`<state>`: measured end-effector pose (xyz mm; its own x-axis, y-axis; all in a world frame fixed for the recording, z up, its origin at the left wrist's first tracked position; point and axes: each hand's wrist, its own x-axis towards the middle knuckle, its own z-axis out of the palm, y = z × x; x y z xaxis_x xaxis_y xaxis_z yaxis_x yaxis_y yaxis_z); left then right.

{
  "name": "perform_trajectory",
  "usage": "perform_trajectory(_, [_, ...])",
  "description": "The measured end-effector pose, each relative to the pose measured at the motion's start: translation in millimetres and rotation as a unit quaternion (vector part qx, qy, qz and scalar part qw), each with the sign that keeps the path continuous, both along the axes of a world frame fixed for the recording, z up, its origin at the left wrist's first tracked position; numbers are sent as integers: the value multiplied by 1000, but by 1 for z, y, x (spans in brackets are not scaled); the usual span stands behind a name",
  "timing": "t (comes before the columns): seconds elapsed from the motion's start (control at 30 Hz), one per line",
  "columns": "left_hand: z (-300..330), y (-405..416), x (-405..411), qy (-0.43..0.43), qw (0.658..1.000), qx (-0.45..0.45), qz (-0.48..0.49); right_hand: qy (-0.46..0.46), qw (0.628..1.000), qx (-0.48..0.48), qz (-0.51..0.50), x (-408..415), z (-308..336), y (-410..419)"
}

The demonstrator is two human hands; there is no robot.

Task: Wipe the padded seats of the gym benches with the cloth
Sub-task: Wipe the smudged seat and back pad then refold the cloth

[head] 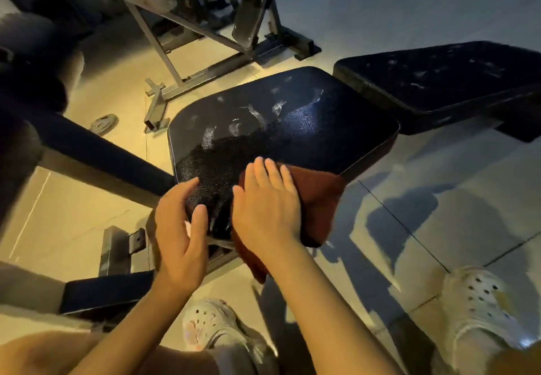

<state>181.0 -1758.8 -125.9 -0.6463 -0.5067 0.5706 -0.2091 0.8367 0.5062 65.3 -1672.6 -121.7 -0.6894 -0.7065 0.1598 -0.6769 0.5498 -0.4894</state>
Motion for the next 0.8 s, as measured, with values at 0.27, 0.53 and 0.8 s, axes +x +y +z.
perform_trajectory(0.27, [7,13,98,-118,985,60,110,205,964,53,160,52,-14,-25])
perform_trajectory(0.53, [8,21,122,-114,970,192,96,245,932,80,254,-21,-20,52])
perform_trajectory(0.8, [11,30,120,-137,978,160,-3,301,926,106,204,-22,-26,53])
